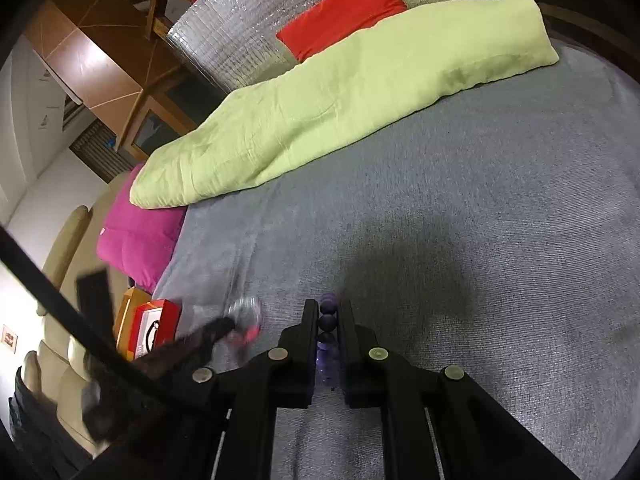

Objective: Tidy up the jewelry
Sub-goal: 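Lift the pink-white and purple bracelets up off the bed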

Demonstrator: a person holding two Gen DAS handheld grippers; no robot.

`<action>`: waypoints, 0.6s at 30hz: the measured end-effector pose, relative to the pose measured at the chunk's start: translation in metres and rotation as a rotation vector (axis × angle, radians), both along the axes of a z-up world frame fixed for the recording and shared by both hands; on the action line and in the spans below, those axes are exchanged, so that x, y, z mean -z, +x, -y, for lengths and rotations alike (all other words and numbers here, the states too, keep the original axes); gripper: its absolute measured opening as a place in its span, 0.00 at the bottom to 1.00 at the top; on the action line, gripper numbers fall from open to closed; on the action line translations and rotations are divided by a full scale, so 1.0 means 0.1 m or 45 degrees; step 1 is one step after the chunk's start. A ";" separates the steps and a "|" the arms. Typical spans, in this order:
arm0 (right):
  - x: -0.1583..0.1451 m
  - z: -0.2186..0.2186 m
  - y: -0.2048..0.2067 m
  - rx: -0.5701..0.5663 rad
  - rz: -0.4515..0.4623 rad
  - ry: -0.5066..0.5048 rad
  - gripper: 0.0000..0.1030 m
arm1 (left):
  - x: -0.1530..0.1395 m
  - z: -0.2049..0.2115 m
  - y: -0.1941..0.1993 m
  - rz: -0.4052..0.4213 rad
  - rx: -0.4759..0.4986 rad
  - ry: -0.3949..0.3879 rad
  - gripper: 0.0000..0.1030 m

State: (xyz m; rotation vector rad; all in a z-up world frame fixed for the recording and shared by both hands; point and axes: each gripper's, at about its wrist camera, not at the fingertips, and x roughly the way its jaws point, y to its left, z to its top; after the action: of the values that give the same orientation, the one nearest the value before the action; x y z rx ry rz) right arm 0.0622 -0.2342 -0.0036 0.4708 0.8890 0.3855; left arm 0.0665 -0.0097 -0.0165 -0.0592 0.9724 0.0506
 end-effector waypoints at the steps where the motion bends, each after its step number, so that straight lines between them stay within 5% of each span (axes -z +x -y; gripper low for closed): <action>1: -0.01 0.01 -0.01 -0.003 0.004 -0.001 0.10 | -0.01 -0.02 -0.10 0.009 0.009 -0.010 0.07; 7: -0.04 -0.01 -0.09 -0.010 0.024 -0.010 0.10 | -0.09 -0.15 -0.65 0.095 0.078 -0.059 0.07; 18: -0.03 -0.13 -0.21 -0.037 0.037 -0.052 0.10 | -0.12 -0.45 -0.81 0.217 0.053 -0.085 0.07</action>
State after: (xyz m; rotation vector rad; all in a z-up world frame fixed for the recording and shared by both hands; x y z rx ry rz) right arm 0.0410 -0.2209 -0.0010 0.4142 0.8745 0.3990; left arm -0.0142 0.0356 -0.0050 -0.1027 0.8042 -0.0248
